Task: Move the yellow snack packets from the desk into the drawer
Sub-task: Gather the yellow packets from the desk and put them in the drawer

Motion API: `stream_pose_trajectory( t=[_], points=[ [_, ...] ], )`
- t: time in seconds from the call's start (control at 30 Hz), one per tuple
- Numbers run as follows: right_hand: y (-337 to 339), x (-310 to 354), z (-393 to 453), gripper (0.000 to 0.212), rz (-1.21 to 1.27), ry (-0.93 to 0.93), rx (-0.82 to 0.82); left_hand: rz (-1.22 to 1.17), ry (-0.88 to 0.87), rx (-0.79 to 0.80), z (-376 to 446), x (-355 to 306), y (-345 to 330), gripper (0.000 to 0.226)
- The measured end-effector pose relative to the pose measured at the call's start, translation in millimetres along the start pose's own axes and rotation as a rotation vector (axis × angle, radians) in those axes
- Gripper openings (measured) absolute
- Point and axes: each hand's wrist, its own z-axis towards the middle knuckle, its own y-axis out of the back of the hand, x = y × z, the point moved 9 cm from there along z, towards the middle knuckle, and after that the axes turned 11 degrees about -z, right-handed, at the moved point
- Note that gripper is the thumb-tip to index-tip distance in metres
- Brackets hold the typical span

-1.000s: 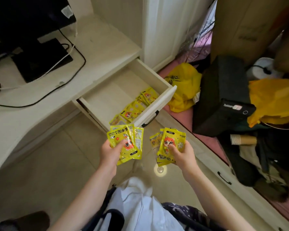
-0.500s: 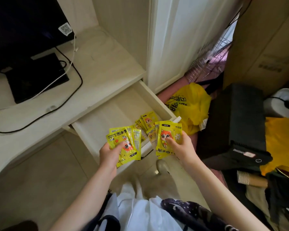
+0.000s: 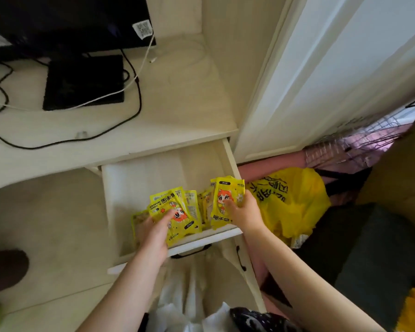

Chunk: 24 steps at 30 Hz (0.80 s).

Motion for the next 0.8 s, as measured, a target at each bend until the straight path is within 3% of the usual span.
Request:
stream_pose_trajectory(
  t=[0.17, 0.37, 0.63, 0.7, 0.8],
  points=[
    [-24.5, 15.5, 56.1, 0.028, -0.036, -0.084, 0.048, 0.016, 0.039, -0.124, 37.7, -6.2, -12.5, 0.033],
    [-57.7, 13.0, 119.7, 0.039, -0.073, -0.189, 0.022, 0.083, 0.111, -0.142, 98.9, -5.1, -33.7, 0.038],
    [-95.1, 1.1, 170.2, 0.028, 0.068, -0.264, 0.064, 0.190, 0.096, -0.119, 158.2, -3.3, -50.5, 0.026],
    [-95.7, -3.9, 174.1, 0.027, 0.008, -0.255, 0.064, 0.283, 0.088, -0.063, 162.0, -2.3, -55.8, 0.019],
    [-91.8, -10.2, 174.3, 0.027, -0.170, -0.231, 0.068, 0.627, -0.037, 0.046, 161.6, -7.9, -61.9, 0.012]
  ],
)
